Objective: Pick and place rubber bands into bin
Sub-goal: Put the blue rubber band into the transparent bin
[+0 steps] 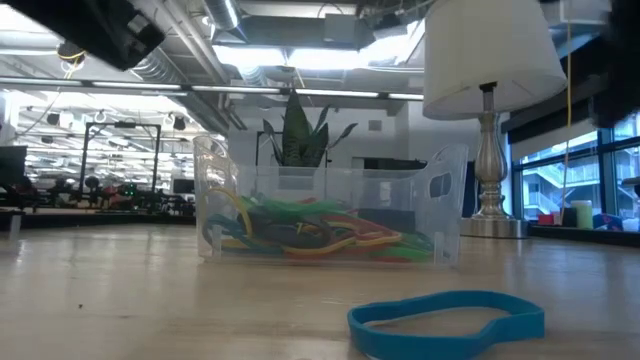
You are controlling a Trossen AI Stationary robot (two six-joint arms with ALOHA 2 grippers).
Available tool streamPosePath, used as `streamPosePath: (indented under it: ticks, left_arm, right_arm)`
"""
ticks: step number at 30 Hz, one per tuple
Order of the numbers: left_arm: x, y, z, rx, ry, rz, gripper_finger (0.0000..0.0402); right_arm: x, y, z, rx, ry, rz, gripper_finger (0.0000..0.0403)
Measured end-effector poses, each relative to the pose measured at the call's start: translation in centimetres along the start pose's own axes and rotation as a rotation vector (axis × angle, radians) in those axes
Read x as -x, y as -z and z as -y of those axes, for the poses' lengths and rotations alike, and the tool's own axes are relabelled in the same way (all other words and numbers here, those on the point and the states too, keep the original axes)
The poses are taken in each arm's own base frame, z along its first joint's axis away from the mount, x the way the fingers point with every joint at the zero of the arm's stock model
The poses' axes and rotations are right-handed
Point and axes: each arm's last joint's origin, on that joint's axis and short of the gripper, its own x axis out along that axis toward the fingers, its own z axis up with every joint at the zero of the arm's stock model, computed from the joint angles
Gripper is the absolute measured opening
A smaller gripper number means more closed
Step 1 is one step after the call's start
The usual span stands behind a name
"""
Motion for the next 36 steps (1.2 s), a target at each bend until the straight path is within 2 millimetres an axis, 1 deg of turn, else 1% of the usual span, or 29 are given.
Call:
streamPosePath:
  ticks: [4, 7, 10, 16, 20, 25, 30, 33, 36]
  left_arm:
    - [-1.5, -2.5, 1.9, -0.004, -0.036, -0.006, 0.0002]
    - [-2.9, -4.3, 3.3, 0.007, -0.067, -0.031, 0.0002]
    - [-4.5, -6.1, 4.8, -0.01, -0.101, -0.065, 0.0002]
    - [-7.7, -9.0, 7.3, 0.031, -0.172, -0.113, 0.0002]
    - [-9.7, -10.2, 9.1, 0.04, -0.187, -0.127, 0.0002]
    - [-12.3, -10.6, 10.8, 0.033, -0.191, -0.145, 0.0002]
    - [-14.2, -10.1, 12.5, 0.023, -0.176, -0.147, 0.0003]
    - [-15.3, -9.5, 13.0, 0.034, -0.175, -0.155, 0.0014]
    - [-16.3, -9.2, 13.0, 0.078, -0.158, -0.164, 0.0036]
  right_arm:
    - [0.9, 2.2, 2.6, 0.015, -0.02, -0.015, 0.0004]
    - [1.3, 3.3, 4.6, 0.047, -0.029, -0.026, 0.0002]
    - [2.0, 3.8, 6.4, 0.077, -0.045, -0.034, 0.0004]
    - [2.6, 4.5, 9.9, 0.123, -0.049, -0.046, 0.0008]
    - [2.8, 4.6, 11.5, 0.172, -0.063, -0.048, 0.0009]
    - [2.9, 4.6, 12.7, 0.174, -0.075, -0.047, 0.0009]
    - [2.8, 4.6, 12.8, 0.221, -0.086, -0.045, 0.0009]
    - [2.9, 4.6, 12.6, 0.232, -0.11, -0.042, 0.0009]
    - [2.9, 4.6, 12.5, 0.236, -0.124, -0.041, 0.0009]
